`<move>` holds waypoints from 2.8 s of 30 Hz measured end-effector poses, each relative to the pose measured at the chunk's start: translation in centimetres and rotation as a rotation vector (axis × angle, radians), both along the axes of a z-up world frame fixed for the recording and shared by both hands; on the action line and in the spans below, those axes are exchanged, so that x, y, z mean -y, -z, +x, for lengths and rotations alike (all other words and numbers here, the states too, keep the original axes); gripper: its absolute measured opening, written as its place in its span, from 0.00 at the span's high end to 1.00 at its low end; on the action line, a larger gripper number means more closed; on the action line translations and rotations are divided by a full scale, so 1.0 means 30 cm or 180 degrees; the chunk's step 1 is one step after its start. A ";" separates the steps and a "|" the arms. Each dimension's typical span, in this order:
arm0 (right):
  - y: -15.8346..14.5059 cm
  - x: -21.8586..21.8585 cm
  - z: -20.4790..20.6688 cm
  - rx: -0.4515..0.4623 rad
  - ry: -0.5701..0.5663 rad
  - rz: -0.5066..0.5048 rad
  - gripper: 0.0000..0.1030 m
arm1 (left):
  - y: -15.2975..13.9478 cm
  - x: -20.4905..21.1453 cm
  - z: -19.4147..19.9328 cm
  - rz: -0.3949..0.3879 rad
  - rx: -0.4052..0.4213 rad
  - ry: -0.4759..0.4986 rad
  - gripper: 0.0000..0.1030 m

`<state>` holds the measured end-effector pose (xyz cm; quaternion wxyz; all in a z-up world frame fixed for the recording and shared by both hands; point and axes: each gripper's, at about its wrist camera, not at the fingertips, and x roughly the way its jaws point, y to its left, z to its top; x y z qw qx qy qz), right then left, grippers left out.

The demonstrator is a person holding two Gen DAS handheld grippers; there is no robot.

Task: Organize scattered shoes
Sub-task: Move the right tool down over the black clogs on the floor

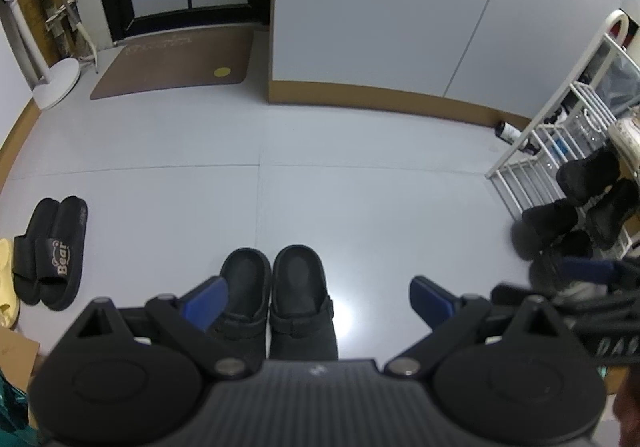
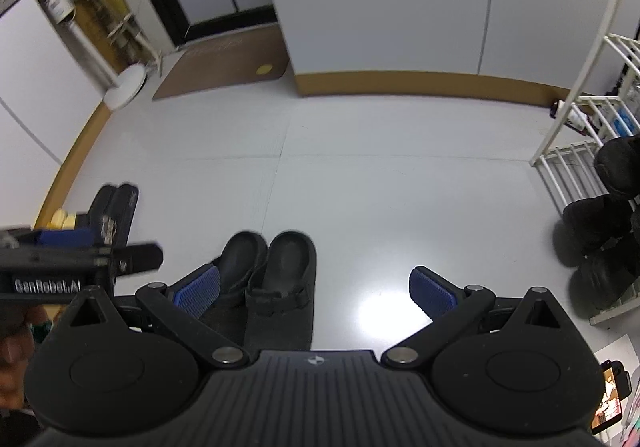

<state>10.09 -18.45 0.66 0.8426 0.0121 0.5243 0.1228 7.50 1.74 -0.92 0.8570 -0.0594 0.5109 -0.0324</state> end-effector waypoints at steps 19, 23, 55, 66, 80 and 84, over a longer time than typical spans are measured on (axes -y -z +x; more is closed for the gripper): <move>0.032 -0.046 0.000 0.0056 -0.0084 0.0026 0.09 | -0.003 -0.069 0.026 -0.0004 -0.0003 -0.0148 0.03; 0.043 -0.052 0.010 0.0078 -0.0042 0.0038 0.09 | 0.009 -0.099 0.043 0.0012 -0.0030 -0.0191 0.03; 0.332 -0.360 0.109 -0.0417 0.0041 0.0261 0.30 | 0.002 -0.305 0.086 -0.0207 0.0016 -0.0380 0.03; 0.399 -0.356 0.180 -0.0430 0.0217 0.0497 0.31 | 0.035 -0.355 0.120 -0.0118 -0.0057 -0.0481 0.03; 0.635 -0.373 0.238 -0.0669 0.0193 0.0653 0.32 | 0.105 -0.408 0.134 0.0089 -0.0269 -0.0484 0.03; 0.726 -0.399 0.253 -0.0795 0.0189 0.0671 0.34 | 0.101 -0.404 0.129 0.0093 -0.0272 -0.0404 0.03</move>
